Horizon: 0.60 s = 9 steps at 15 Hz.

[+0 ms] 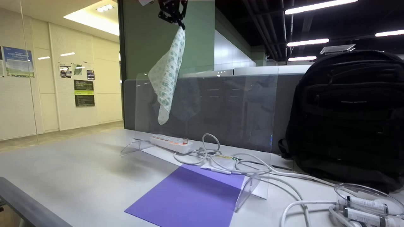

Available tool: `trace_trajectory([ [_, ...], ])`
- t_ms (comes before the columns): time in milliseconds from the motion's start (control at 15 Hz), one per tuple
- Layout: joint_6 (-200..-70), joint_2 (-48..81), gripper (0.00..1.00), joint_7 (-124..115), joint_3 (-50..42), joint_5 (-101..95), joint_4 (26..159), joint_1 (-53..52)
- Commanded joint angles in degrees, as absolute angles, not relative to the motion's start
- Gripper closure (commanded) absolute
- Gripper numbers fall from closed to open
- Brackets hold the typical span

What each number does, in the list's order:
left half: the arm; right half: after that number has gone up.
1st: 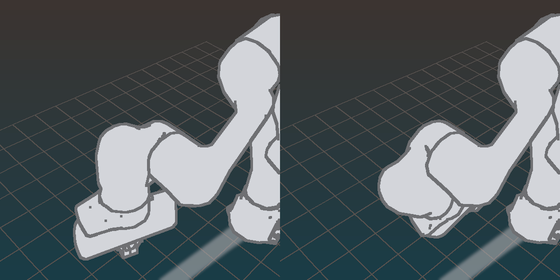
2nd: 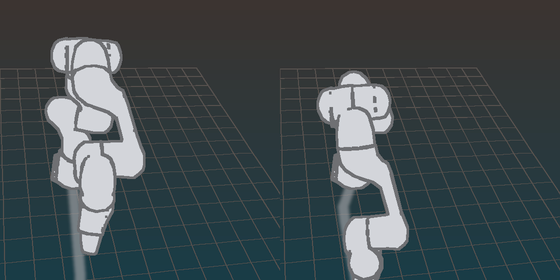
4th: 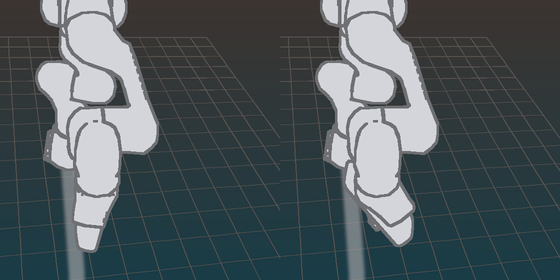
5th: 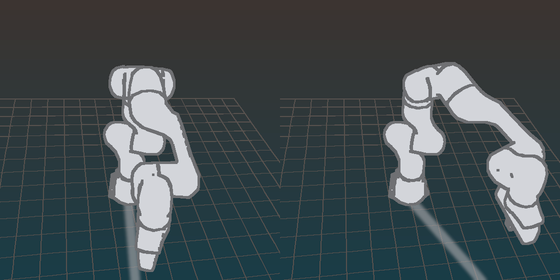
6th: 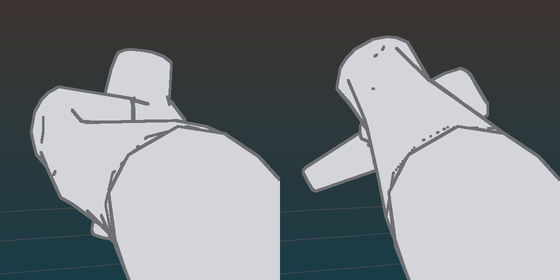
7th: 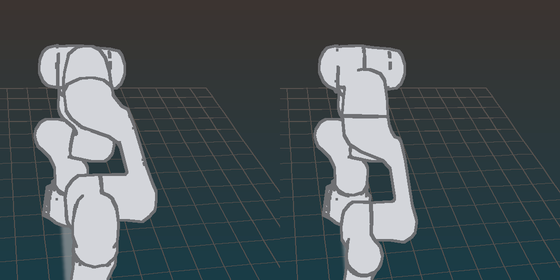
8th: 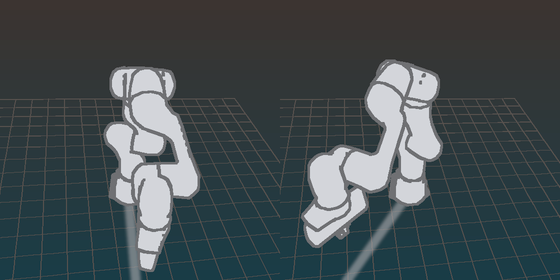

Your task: Take the white cloth and place it on the clear screen

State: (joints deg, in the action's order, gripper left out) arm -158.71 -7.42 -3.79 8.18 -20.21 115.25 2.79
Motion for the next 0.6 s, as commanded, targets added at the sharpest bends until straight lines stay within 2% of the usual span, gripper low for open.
trace_trajectory([
  [0,-158.76,-2.77,1.00,-13.84,9.30,-27.66,110.45,5.42],
  [533,-157.19,8.52,1.00,-28.67,8.30,-37.03,102.11,3.82],
])
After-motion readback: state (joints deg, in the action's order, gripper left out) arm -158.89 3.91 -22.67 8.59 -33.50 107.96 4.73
